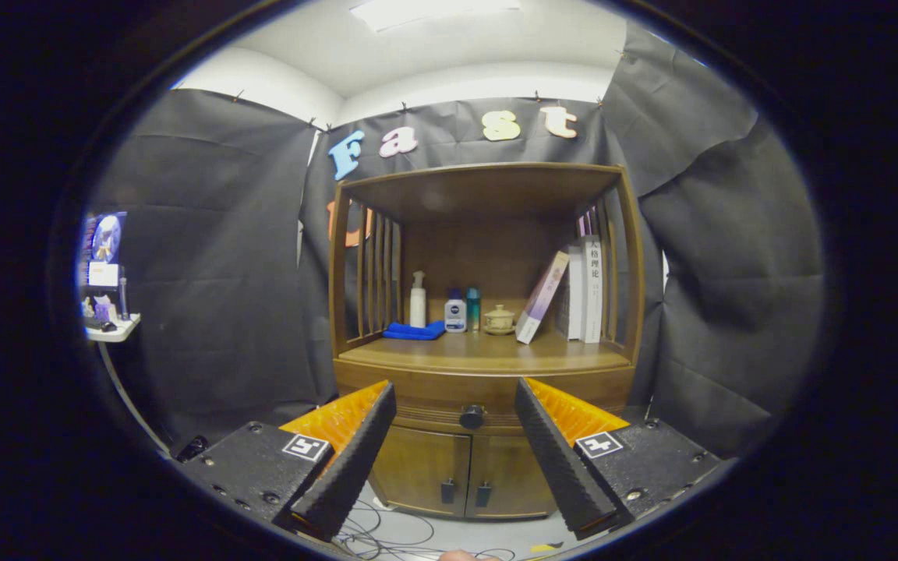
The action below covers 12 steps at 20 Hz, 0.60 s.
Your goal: Pull open the drawer, take out the items inside it, and place them on the countertop above the cabinet.
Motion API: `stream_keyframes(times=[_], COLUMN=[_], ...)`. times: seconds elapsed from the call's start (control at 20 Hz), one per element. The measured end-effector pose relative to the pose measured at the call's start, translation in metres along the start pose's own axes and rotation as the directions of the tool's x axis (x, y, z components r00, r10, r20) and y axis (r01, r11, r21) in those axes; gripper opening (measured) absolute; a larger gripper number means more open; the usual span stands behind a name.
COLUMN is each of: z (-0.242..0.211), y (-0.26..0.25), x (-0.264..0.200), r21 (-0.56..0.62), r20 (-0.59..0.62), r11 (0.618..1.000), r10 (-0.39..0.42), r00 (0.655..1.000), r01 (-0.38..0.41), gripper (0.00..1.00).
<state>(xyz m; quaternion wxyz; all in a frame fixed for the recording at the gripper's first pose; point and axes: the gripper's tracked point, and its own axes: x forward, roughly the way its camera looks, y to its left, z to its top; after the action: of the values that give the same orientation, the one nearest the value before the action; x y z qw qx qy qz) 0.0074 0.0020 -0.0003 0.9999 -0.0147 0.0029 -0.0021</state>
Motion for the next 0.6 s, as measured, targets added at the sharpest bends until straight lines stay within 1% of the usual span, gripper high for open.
stream_keyframes(times=[0.6], z=[-0.028], y=[0.011], x=[0.028], r21=[-0.027], r20=[-0.054], r11=[0.999], r10=[0.015], r00=[0.998], r01=[-0.016], gripper=[1.0])
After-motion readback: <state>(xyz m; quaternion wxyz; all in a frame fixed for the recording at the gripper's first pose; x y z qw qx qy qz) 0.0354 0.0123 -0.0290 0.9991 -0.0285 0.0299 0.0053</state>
